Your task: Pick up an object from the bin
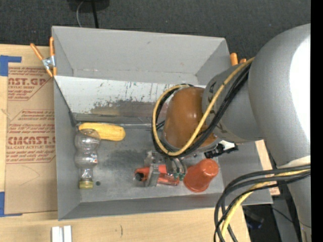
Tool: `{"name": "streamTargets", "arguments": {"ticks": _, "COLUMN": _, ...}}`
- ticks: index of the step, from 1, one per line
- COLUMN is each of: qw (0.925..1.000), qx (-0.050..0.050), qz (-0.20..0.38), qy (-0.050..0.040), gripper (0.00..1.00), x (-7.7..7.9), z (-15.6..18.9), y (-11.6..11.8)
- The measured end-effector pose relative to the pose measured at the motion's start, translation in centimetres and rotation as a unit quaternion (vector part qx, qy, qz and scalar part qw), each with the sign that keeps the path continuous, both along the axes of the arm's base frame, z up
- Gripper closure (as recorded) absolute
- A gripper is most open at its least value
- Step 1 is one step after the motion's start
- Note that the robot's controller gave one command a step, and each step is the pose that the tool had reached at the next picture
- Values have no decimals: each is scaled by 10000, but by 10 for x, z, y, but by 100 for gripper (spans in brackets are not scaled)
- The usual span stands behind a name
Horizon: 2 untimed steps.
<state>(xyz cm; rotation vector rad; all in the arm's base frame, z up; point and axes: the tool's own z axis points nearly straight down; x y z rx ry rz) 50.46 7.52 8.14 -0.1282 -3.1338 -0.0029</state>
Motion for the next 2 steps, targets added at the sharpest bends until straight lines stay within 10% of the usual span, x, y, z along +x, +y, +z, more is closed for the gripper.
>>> {"name": "streamTargets", "arguments": {"ticks": 1, "qw": 10000, "qx": -4, "qz": 49, "qy": 55, "gripper": 100, "x": -1, "z": 33, "y": 2}}
{"name": "streamTargets", "arguments": {"ticks": 2, "qw": 9992, "qx": 1, "qz": 396, "qy": -5, "gripper": 100, "x": 8, "z": 163, "y": -7}}
